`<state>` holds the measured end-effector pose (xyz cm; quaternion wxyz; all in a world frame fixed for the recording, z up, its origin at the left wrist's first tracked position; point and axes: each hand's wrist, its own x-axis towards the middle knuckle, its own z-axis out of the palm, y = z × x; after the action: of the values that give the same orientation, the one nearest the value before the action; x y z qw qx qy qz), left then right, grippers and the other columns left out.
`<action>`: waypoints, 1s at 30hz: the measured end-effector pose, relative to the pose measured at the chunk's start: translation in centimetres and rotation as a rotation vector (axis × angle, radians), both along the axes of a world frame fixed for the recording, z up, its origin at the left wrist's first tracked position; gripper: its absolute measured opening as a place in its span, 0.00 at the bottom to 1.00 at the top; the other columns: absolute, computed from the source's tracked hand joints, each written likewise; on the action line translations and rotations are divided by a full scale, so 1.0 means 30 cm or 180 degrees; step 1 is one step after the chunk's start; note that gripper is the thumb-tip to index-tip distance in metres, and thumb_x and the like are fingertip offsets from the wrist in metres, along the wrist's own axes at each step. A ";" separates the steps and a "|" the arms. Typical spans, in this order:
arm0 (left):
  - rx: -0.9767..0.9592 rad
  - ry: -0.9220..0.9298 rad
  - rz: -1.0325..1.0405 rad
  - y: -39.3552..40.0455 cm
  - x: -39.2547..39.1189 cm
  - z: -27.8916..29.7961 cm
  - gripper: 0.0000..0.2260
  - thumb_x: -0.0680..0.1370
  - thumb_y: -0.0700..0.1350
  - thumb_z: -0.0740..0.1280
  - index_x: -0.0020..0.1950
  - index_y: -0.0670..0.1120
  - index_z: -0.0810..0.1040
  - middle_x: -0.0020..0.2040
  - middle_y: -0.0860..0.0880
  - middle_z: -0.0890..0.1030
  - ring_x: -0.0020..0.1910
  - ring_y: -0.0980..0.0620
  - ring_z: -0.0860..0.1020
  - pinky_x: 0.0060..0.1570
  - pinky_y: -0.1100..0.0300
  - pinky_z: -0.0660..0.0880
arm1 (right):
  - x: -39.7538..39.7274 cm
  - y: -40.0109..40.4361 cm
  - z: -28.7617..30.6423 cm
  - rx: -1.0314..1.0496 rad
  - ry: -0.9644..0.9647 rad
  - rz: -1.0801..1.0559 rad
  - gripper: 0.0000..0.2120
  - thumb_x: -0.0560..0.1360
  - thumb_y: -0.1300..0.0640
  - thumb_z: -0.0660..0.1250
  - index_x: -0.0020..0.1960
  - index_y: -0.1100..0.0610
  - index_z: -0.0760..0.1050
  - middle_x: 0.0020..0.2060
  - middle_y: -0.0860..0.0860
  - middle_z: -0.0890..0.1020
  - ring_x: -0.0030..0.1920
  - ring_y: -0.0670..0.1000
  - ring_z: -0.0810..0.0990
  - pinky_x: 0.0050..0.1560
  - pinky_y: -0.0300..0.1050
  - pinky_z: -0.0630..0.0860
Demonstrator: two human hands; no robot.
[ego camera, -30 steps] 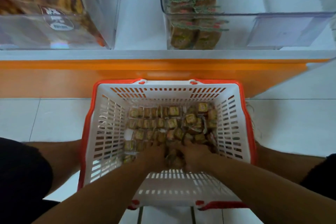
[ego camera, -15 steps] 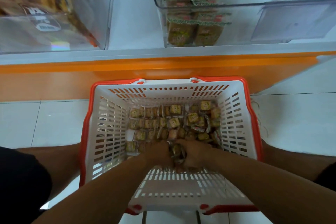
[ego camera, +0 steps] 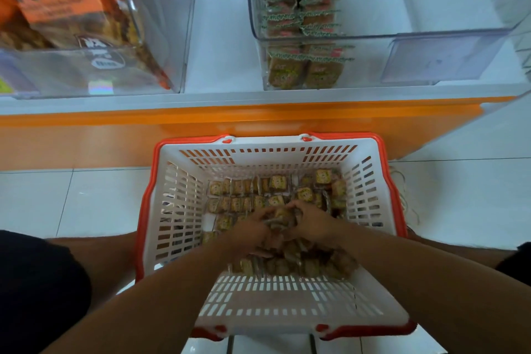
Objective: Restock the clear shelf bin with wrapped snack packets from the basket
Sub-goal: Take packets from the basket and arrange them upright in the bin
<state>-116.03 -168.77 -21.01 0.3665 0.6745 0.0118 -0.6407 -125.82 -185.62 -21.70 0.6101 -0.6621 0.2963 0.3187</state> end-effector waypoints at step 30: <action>-0.1257 -0.0031 0.0438 -0.103 0.238 1.009 0.04 0.74 0.45 0.75 0.46 0.47 0.89 0.56 0.42 0.85 0.53 0.47 0.84 0.43 0.52 0.84 | 0.205 -0.112 1.143 -0.1701 -0.1839 -0.0056 0.10 0.73 0.52 0.74 0.53 0.43 0.79 0.52 0.44 0.82 0.50 0.48 0.81 0.45 0.47 0.77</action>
<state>-108.89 -171.87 9.25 0.5345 0.5903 -0.0697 -0.6008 -119.68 -188.97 12.57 0.4772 -0.8575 0.1905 0.0256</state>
